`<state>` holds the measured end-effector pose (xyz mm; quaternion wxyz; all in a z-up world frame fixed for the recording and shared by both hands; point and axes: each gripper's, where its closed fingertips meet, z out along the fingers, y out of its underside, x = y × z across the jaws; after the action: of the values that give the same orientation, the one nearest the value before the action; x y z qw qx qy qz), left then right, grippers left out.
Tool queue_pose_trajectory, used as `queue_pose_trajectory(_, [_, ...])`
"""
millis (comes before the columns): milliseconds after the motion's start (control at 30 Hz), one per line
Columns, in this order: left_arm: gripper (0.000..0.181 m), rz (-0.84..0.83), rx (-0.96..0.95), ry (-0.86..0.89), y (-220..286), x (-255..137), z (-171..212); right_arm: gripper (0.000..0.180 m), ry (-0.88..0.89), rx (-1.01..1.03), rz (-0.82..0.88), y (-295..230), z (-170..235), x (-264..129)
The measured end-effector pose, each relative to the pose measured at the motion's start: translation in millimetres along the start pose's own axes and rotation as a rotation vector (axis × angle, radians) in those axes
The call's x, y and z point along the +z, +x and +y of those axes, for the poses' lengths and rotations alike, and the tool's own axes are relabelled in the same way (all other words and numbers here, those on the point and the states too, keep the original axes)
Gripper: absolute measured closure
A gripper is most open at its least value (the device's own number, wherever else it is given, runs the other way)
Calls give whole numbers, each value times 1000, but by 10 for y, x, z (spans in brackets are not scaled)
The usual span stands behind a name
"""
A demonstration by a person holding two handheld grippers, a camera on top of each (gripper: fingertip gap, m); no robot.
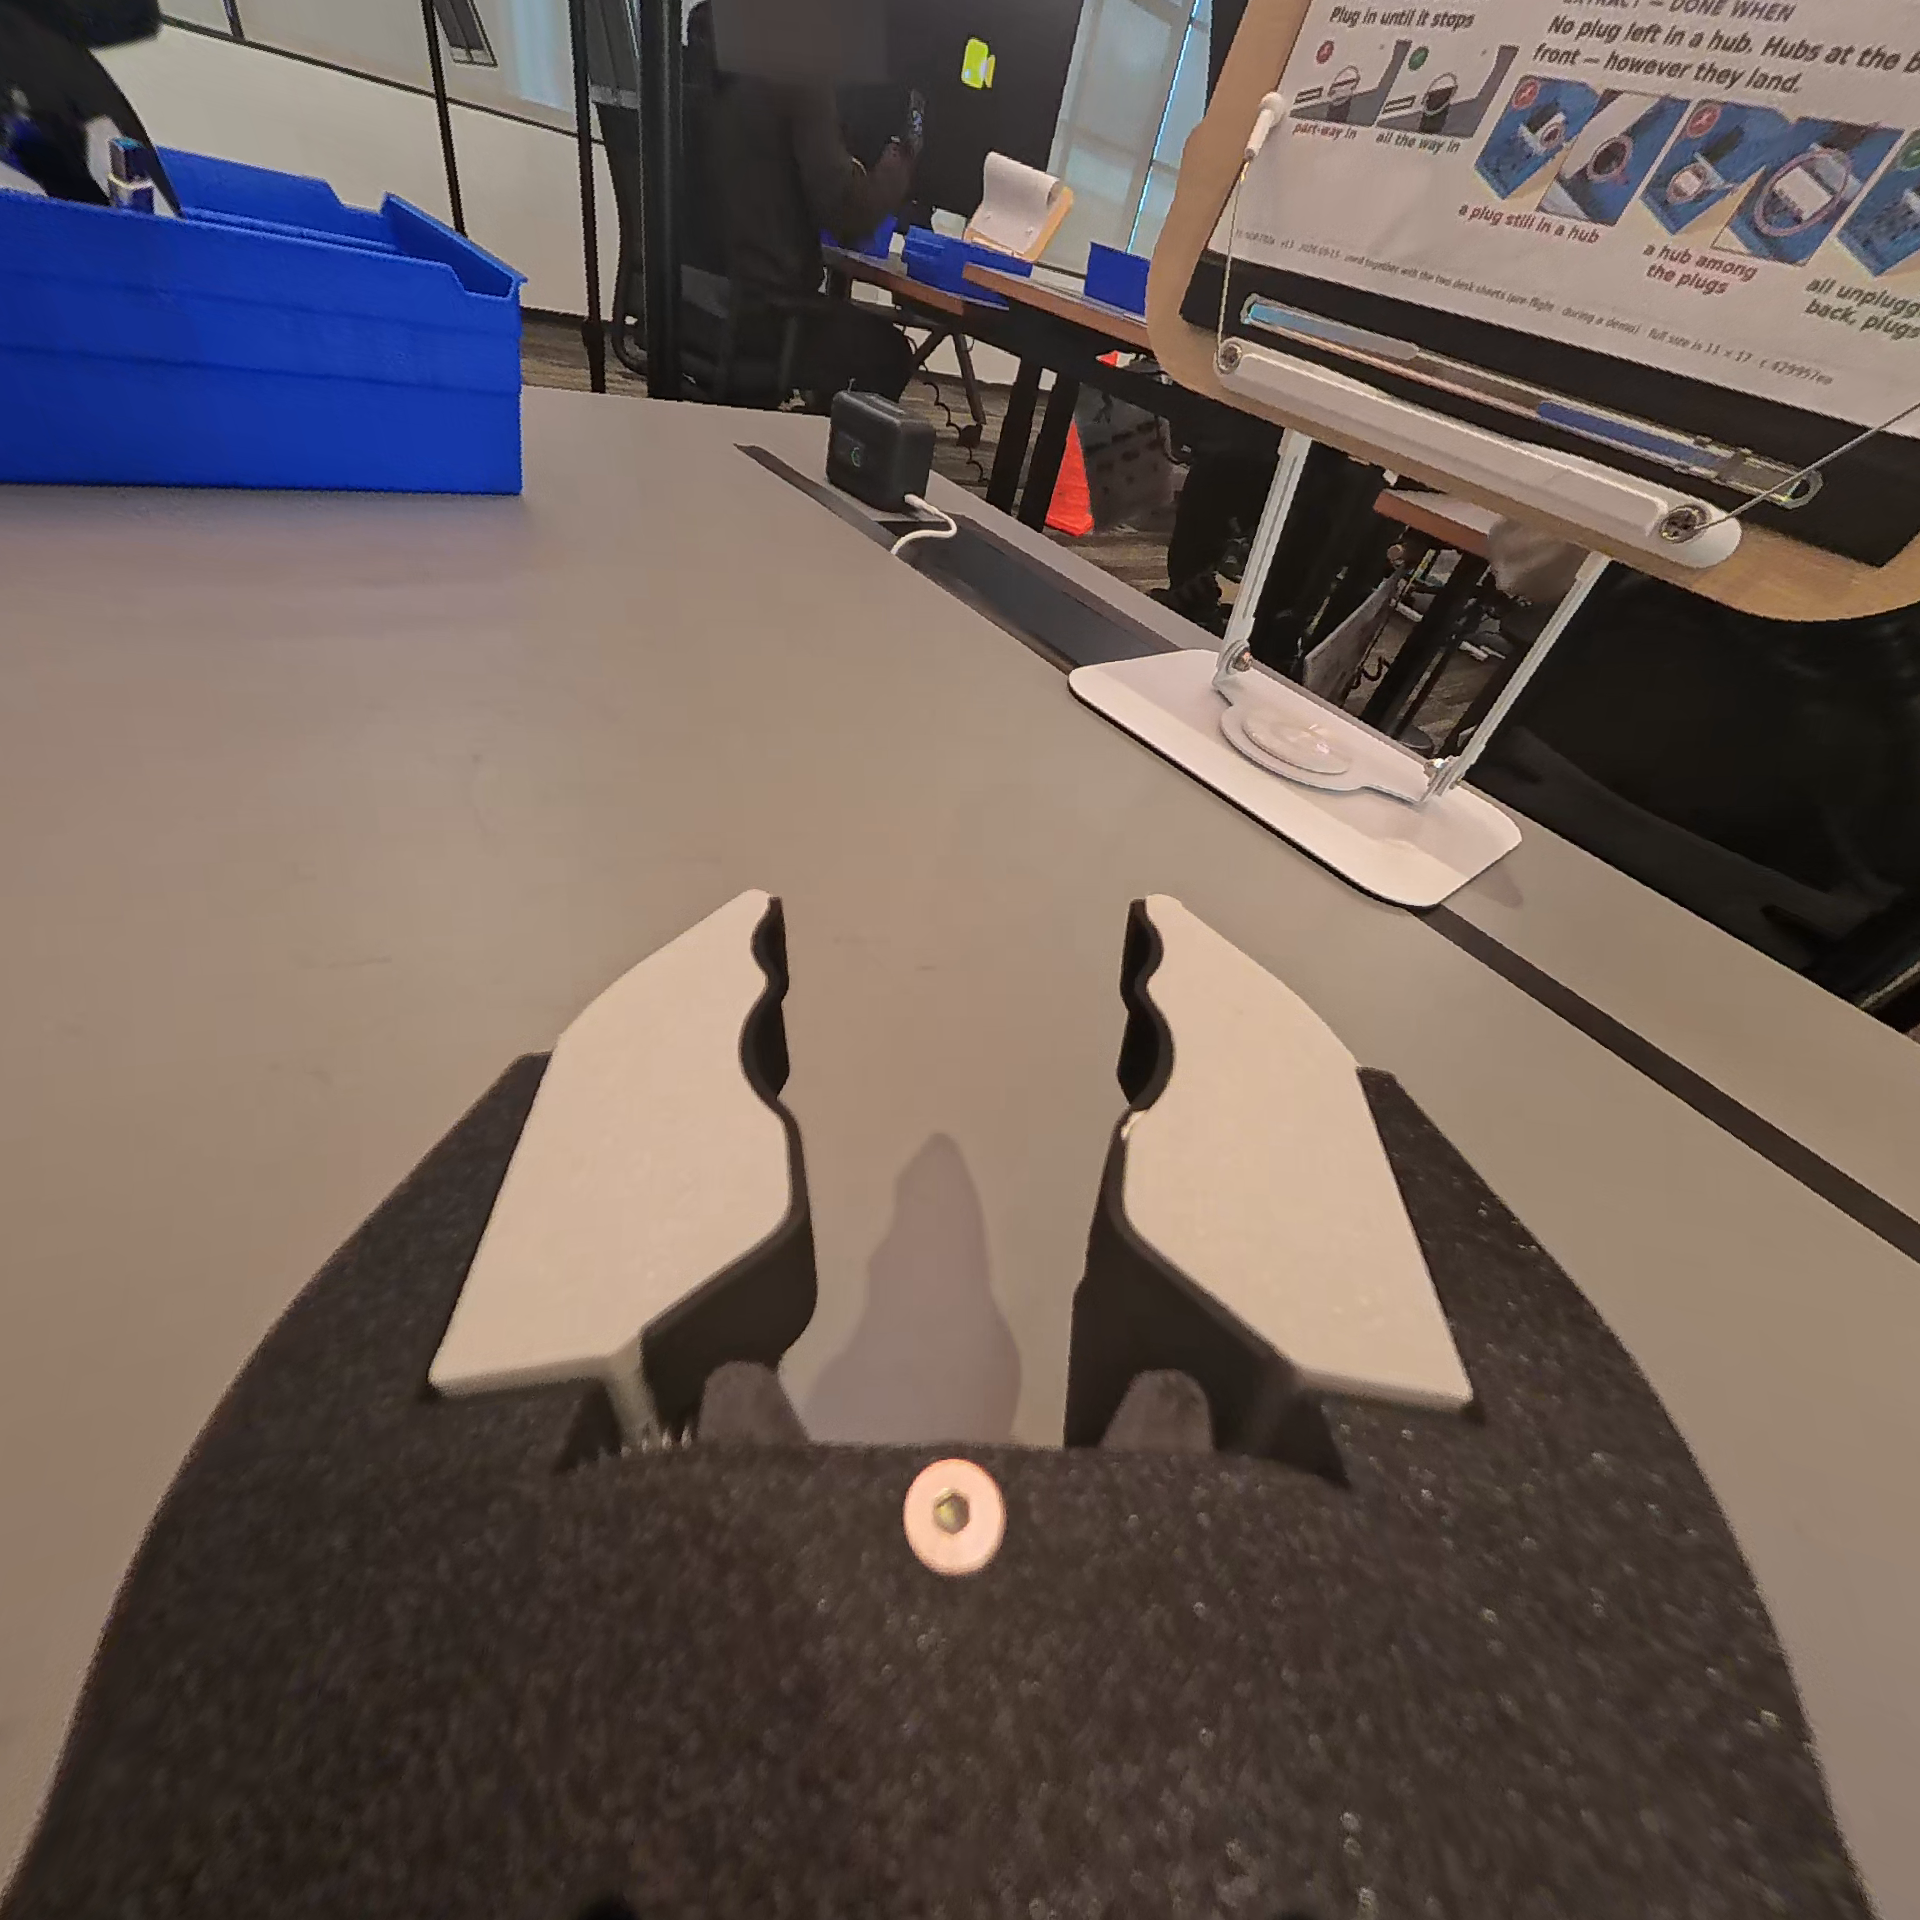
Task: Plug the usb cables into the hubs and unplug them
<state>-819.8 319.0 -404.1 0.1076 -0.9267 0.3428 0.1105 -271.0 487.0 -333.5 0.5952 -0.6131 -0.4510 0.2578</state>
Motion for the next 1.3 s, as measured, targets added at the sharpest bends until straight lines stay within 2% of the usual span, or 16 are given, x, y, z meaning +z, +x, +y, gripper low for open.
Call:
queue_pose_trajectory(133, [145, -27, 18, -5, -12, 62, -8, 119, 5, 7, -2, 4, -4, -7])
queue_pose_trajectory(267, [167, -60, 32, -10, -30, 64, 3, 119, 5, 13, 0, 10, -3, -11])
queue_pose_trajectory(300, [173, -47, 0, 3, -23, 39, -1, 120, 3, 15, -1, 6, -2, -12])
queue_pose_trajectory(400, [173, -4, -120, 47, -19, -99, 23, 121, 3, 23, -11, -16, -5, -20])
queue_pose_trajectory(533, [173, -20, -234, 101, -56, -427, 102, 122, 10, 46, -34, -64, -21, -37])
queue_pose_trajectory(667, [173, -52, -308, 195, -25, -942, 8, 122, 11, 58, -51, -100, -34, -45])
queue_pose_trajectory(833, [174, -45, -273, 283, 280, -1636, -598, 122, 4, 83, -67, -100, -33, -45])
queue_pose_trajectory(933, [174, 99, -179, 260, 770, -1792, -1165, 121, 6, 92, -65, -66, -49, -70])
queue_pose_trajectory(1100, [174, 554, 23, 142, 1884, -1689, -2066, 121, 33, 96, -38, 65, -132, -190])
queue_pose_trajectory(1300, [174, 945, 258, -115, 2925, -1345, -2596, 121, 120, 91, 61, 403, -332, -468])
